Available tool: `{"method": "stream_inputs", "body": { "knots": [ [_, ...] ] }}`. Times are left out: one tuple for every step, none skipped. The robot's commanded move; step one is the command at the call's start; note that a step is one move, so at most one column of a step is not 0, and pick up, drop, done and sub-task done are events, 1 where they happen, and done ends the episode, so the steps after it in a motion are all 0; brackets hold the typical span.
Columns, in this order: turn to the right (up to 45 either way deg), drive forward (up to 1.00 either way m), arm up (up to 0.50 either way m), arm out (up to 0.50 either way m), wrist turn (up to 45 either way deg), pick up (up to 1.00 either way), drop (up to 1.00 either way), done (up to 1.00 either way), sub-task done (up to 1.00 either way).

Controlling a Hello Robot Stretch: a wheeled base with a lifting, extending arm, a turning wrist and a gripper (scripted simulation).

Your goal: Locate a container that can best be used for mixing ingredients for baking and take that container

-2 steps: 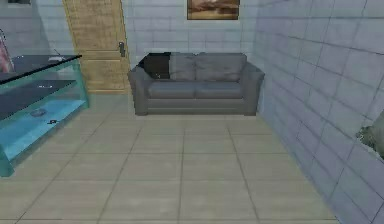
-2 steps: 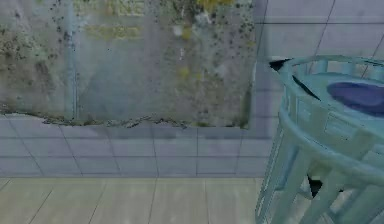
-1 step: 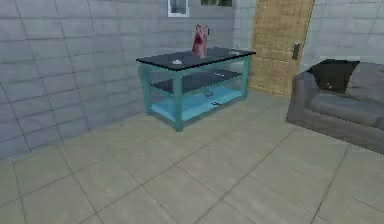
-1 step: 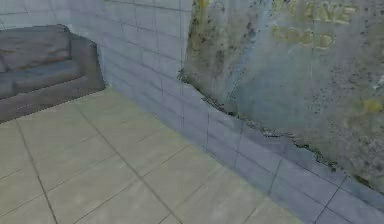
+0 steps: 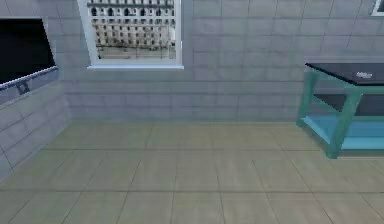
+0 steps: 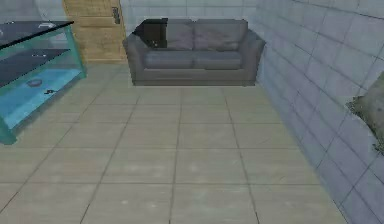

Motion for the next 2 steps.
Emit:
{"method": "stream_inputs", "body": {
  "knots": [
    [-45.0,0.00,0.00,0.00,0.0,0.00,0.00,0.00,0.00],
    [-18.0,0.00,0.00,0.00,0.0,0.00,0.00,0.00,0.00]
  ]
}}
